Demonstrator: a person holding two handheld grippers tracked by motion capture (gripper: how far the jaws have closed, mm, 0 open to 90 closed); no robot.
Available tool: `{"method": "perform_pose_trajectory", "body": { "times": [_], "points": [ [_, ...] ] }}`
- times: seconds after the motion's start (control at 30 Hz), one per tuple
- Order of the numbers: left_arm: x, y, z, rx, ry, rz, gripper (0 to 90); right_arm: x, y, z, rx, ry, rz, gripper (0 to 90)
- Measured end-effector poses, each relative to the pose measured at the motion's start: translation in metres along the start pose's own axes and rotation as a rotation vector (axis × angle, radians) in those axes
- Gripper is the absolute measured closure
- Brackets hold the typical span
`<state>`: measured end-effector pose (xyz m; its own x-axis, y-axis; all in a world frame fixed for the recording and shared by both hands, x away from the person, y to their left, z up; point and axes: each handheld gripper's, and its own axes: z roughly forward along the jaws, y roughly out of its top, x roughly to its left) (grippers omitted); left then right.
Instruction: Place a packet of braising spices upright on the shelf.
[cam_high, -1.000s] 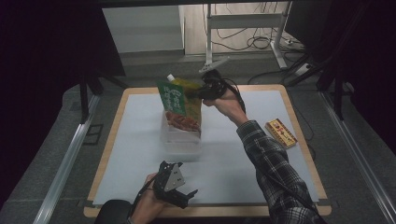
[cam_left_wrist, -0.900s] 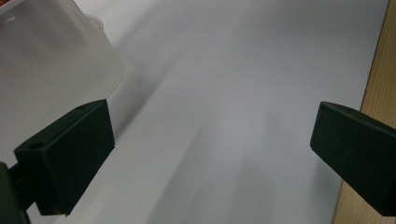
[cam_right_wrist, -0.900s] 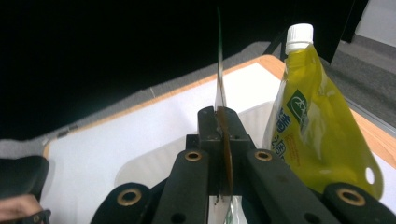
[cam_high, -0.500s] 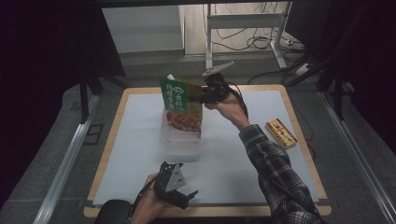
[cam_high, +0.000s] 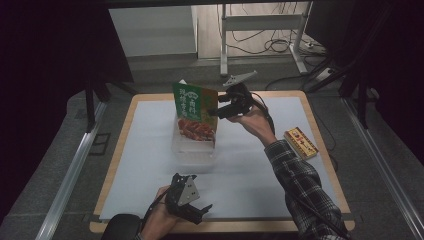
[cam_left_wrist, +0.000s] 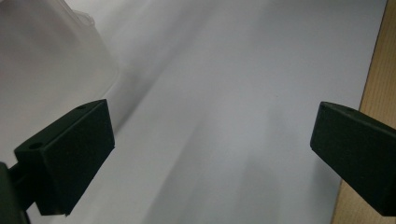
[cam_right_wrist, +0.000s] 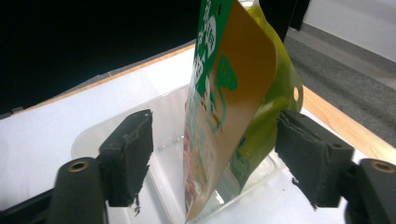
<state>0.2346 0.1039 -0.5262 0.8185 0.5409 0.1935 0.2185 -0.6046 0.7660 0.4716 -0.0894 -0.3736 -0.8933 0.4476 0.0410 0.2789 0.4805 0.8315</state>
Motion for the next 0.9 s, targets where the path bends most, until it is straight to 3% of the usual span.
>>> {"method": "perform_pose_trajectory", "body": {
  "times": [0.5,0.9],
  "points": [
    [0.0,0.0,0.001,0.002,0.002,-0.003,0.0,-0.001,-0.026,-0.012,0.0,-0.011,0.008,9.8],
    [0.0,0.0,0.001,0.0,0.001,-0.001,0.0,-0.005,-0.052,-0.028,0.028,-0.06,0.031,7.8]
  ]
}}
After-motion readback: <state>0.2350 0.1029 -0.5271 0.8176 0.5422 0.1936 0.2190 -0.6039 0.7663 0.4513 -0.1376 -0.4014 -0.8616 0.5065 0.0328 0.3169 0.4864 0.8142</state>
